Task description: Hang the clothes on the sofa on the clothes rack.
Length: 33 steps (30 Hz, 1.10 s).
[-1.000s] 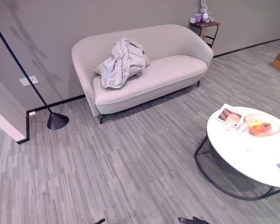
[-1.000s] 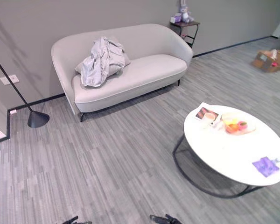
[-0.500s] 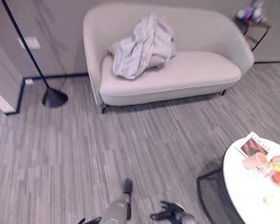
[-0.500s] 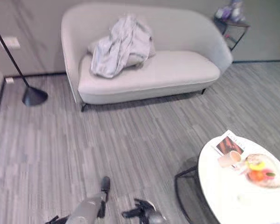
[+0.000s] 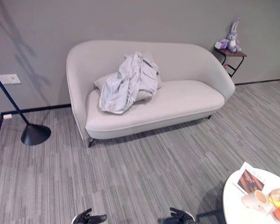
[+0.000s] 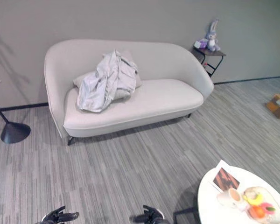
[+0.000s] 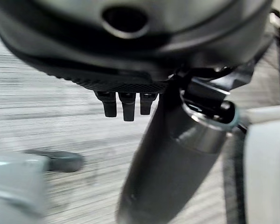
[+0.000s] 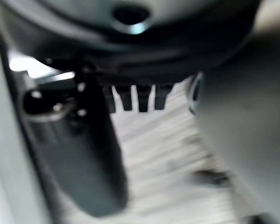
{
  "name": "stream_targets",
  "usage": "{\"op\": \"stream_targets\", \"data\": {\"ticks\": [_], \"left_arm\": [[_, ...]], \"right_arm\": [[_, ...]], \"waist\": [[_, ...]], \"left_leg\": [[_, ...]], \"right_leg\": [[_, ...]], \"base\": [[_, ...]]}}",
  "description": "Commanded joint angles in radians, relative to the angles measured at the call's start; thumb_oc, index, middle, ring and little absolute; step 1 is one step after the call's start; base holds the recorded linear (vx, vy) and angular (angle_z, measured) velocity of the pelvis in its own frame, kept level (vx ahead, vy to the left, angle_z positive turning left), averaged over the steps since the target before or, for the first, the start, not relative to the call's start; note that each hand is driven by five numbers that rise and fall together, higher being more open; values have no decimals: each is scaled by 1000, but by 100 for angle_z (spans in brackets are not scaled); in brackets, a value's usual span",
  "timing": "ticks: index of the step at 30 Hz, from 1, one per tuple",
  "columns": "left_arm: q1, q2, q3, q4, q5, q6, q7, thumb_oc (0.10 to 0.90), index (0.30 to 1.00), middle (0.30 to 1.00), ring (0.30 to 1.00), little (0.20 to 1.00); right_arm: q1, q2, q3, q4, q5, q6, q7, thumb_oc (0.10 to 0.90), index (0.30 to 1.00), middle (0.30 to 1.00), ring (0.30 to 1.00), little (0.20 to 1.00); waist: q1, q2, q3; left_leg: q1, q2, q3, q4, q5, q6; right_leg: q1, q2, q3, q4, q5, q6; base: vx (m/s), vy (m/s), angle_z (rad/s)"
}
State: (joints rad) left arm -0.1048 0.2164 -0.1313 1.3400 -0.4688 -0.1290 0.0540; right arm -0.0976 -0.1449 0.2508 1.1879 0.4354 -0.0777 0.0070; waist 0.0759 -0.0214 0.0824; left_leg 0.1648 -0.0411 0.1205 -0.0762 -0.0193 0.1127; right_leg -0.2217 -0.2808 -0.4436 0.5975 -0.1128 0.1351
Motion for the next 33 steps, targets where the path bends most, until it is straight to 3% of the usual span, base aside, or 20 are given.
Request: {"op": "stream_targets", "data": {"ticks": [1, 3, 4, 5, 6, 7, 8, 9, 10, 11, 12, 14, 15, 17, 19, 22, 24, 26, 30, 33], "left_arm": [[2, -28, 4, 19, 18, -39, 0, 800, 900, 900, 900, 900], [0, -37, 3, 64, 34, -35, -8, 800, 900, 900, 900, 900], [12, -43, 14, 94, 33, -33, -12, 800, 900, 900, 900, 900], [12, -44, 14, 95, 33, -33, -12, 800, 900, 900, 900, 900], [31, -37, 38, 105, 30, -36, -15, 800, 900, 900, 900, 900], [40, -31, 57, 111, 18, -36, -14, 800, 900, 900, 900, 900], [59, -28, 101, 101, -40, -36, -1, 800, 900, 900, 900, 900], [59, -29, 102, 101, -41, -36, -1, 800, 900, 900, 900, 900], [63, -35, 120, 103, -71, -37, 3, 800, 900, 900, 900, 900], [73, -56, 118, 98, -86, -39, 7, 800, 900, 900, 900, 900], [58, -70, 71, 66, -75, -40, 4, 800, 900, 900, 900, 900], [53, -77, 53, 33, -78, -37, 9, 800, 900, 900, 900, 900], [53, -77, 53, 32, -78, -37, 9, 800, 900, 900, 900, 900], [49, -78, 45, 11, -86, -34, 14, 800, 900, 900, 900, 900], [51, -77, 39, -17, -86, -32, 29, 800, 900, 900, 900, 900], [51, -77, 36, -15, -82, -26, 36, 800, 900, 900, 900, 900], [57, -87, 38, -2, -91, -18, 41, 800, 900, 900, 900, 900], [58, -92, 44, -1, -111, -21, 54, 800, 900, 900, 900, 900], [55, -99, 80, 10, -188, -23, 65, 800, 900, 900, 900, 900], [59, -76, 77, 8, -106, -28, 79, 800, 900, 900, 900, 900]], "right_arm": [[-30, 4, -24, -30, 45, -25, -24, 800, 900, 900, 900, 900], [-36, -12, -34, -75, 37, -16, -23, 800, 900, 900, 900, 900], [-31, -16, -35, -97, 31, -10, -20, 800, 900, 900, 900, 900], [-31, -17, -35, -97, 31, -9, -21, 800, 900, 900, 900, 900], [-12, -16, -27, -114, 22, -9, -18, 800, 900, 900, 900, 900], [-8, -15, -33, -120, 17, -11, -19, 800, 900, 900, 900, 900], [-4, -23, -23, -149, -11, -11, -36, 800, 900, 900, 900, 900], [-3, -24, -22, -149, -11, -11, -37, 800, 900, 900, 900, 900], [-8, -28, -17, -168, -18, -14, -46, 800, 900, 900, 900, 900], [-20, -38, -6, -210, -22, -24, -61, 800, 900, 900, 900, 900], [-40, -57, 3, -239, -15, -34, -89, 800, 900, 900, 900, 900], [-44, -69, 11, -313, -28, -34, -114, 800, 900, 900, 900, 900], [-43, -69, 10, -314, -29, -33, -114, 800, 900, 900, 900, 900], [-55, -85, 9, -369, -42, -31, -136, 800, 900, 900, 900, 900], [-74, -105, 3, -410, -73, -22, -173, 800, 900, 900, 900, 900], [-93, -125, -8, -492, -97, -18, -203, 800, 900, 900, 900, 900], [-102, -131, -22, -527, -109, -19, -227, 800, 900, 900, 900, 900], [-120, -135, -29, -528, -120, -28, -250, 800, 900, 900, 900, 900], [-172, -139, -38, -495, -172, -17, -303, 800, 900, 900, 900, 900], [-162, -128, -59, -553, -251, -12, -347, 800, 900, 900, 900, 900]], "waist": [[29, -10, 23], [-7, -20, 28], [-28, -32, 24], [-26, -30, 26], [-19, -54, 9], [-20, -61, -7], [-17, -47, -31], [-19, -44, -31], [-14, -32, -40], [-8, -10, -49], [11, -9, -33], [17, -18, -7], [14, -16, -8], [20, -26, 19], [34, -21, 42], [45, -21, 44], [58, -2, 33], [81, 13, 31], [104, 19, 24], [112, -13, -14]], "left_leg": [[-50, 25, 50, -11, -51, -108], [-2, 33, 0, -11, -94, -132], [41, 46, -30, -11, -124, -143], [44, 48, -28, -11, -126, -143], [76, 51, -58, -11, -145, -149], [100, 69, -80, -11, -153, -154], [127, 132, -111, -11, -149, -169], [128, 136, -112, -11, -150, -171], [129, 170, -115, -11, -109, -184], [81, 220, -131, 74, -50, -209], [-19, 241, -135, 270, 30, -241], [-112, 271, -105, 455, 92, -239], [-120, 274, -110, 465, 88, -240], [-185, 315, -36, 592, 111, -221], [-242, 315, 10, 627, 51, -208], [-308, 258, 34, 482, -24, -198], [-313, 274, 70, 225, 80, -225], [-345, 281, 53, 52, 174, -243], [-358, 264, 10, 18, 219, -253], [-317, 217, 43, 23, 189, -223]], "right_leg": [[122, -17, 43, -492, 193, 27], [70, -38, 191, -663, 292, 63], [26, -51, 281, -676, 350, 91], [28, -49, 282, -676, 350, 91], [73, -48, 261, -671, 356, 92], [73, -34, 267, -647, 348, 87], [81, 18, 263, -622, 319, 71], [84, 21, 260, -622, 318, 70], [96, 43, 244, -628, 306, 63], [149, 86, 205, -665, 282, 37], [215, 115, 149, -685, 225, -10], [256, 125, 118, -685, 184, -46], [256, 127, 115, -685, 183, -47], [291, 138, 102, -685, 152, -70], [315, 145, 99, -685, 125, -74], [328, 132, 94, -685, 101, -56], [348, 131, 69, -685, 81, -38], [372, 138, 59, -685, 55, -34], [430, 133, 58, -685, 39, -26], [457, 80, 60, -685, 64, 0]], "base": [[413, -279, 82], [582, -259, 87], [487, -189, 95], [593, -287, 86], [474, -266, 83], [797, -482, 86], [504, -324, 81], [436, -316, 78], [289, -288, 36], [504, -503, 19], [453, -469, 36], [219, -241, 82], [114, -152, 40], [130, -147, 2], [144, -58, 5], [195, 99, 8], [250, 249, 8], [214, 203, 21], [299, 282, 26], [344, 403, -9]]}}
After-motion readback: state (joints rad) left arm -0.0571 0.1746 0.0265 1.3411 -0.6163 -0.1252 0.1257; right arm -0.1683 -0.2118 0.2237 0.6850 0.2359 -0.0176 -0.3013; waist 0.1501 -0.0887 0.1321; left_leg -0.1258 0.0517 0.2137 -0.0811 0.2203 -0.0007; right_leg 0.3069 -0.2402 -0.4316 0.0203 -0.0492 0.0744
